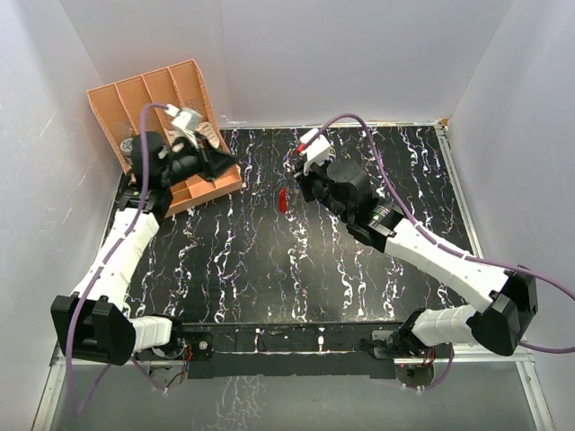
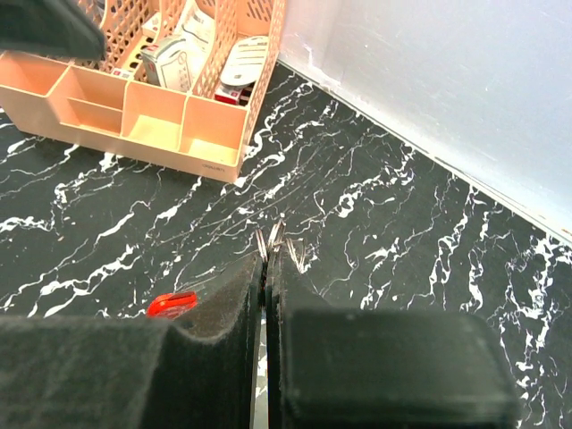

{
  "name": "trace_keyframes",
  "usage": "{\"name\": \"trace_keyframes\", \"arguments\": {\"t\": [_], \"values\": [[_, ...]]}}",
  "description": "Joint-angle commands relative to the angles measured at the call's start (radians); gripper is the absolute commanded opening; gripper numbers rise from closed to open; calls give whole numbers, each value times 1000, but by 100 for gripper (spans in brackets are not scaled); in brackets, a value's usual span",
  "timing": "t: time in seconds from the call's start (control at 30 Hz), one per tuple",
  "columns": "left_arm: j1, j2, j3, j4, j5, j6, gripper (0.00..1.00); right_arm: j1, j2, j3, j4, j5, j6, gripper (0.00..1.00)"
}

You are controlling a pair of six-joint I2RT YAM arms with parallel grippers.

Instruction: Remove the keys from the keyring

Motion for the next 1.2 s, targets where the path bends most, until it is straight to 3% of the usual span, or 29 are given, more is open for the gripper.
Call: {"name": "trace_keyframes", "arguments": {"t": [0.0, 0.17, 0.33, 0.53, 0.67, 0.83, 1.17], "values": [[-192, -6, 63, -200, -88, 132, 4, 10, 26, 100, 21, -28, -35, 0], [-339, -27, 26, -188, -210, 170, 7, 12, 65, 126, 35, 16, -41, 0], [-372, -42, 3, -153, -344, 185, 13, 20, 87, 139, 35, 20, -28, 0], [-384, -26, -6, -98, -350, 167, 16, 24, 75, 127, 47, 39, -28, 0], [-410, -16, -30, -30, -333, 143, 36, 24, 69, 118, 61, 40, -26, 0], [-449, -40, -106, 80, -338, 152, 46, 26, 66, 108, 92, 55, -13, 0], [-478, -71, -155, 141, -423, 202, 47, 26, 63, 116, 131, 44, 13, 0]]}}
